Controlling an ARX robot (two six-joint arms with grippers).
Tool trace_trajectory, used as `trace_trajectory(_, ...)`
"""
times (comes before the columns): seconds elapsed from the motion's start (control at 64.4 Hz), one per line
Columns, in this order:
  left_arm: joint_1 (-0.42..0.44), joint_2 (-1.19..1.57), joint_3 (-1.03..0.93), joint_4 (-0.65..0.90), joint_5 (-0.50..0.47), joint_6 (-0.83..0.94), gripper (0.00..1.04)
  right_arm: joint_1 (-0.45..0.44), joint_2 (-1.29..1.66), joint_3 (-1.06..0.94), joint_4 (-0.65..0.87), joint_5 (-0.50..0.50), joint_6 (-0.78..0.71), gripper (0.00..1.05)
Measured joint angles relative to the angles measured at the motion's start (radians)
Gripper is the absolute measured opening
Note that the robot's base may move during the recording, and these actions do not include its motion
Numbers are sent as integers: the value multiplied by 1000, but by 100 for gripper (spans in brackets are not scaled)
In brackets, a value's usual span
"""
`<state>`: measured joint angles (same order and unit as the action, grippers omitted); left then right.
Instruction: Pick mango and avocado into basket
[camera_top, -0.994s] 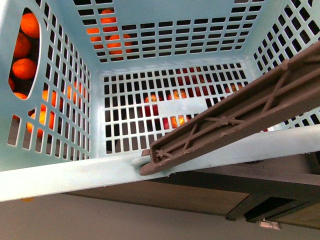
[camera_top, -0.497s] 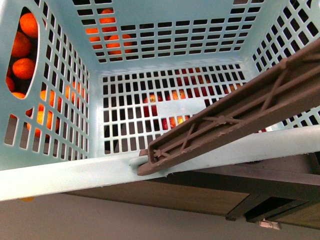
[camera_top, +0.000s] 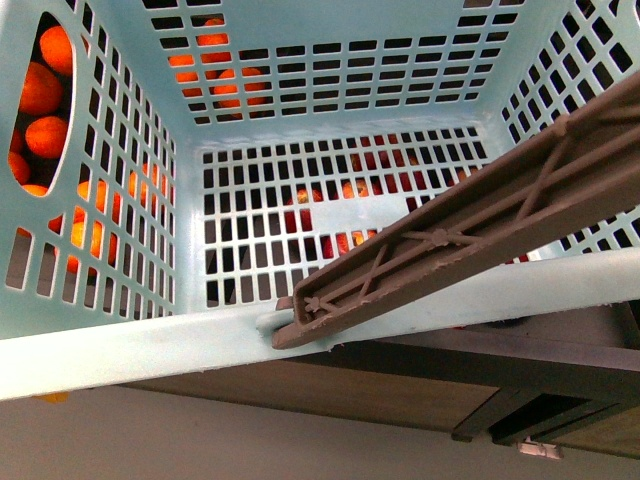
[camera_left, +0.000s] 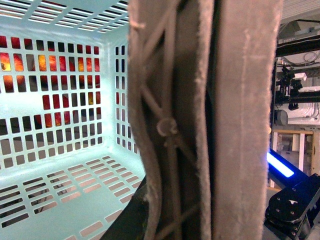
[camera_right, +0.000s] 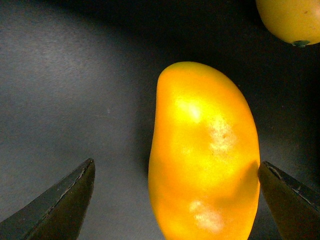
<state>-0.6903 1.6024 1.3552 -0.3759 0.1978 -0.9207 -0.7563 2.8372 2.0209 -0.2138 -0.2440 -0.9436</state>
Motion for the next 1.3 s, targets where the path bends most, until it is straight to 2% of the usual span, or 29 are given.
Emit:
trace_trajectory(0.683,0,0,0,0,0,0,14,-12,181,288,-146,16,32,96)
trace_trajectory(0.854,0,0,0,0,1,0,14,-26,184,296,-148,14,39,77)
trace_trajectory(0.916,0,0,0,0,1,0,14,-31,184,286,-139,11,45,69)
trace_trajectory(1.01,0,0,0,0,1,0,14,-37,171,255,-108,-5,67,64)
trace_trajectory(1.118,0,0,0,0,0,0,14,-40,137,187,-53,-23,103,64)
trace_trajectory(1.305,0,0,0,0,0,0,14,-45,-50,-101,144,-172,243,63)
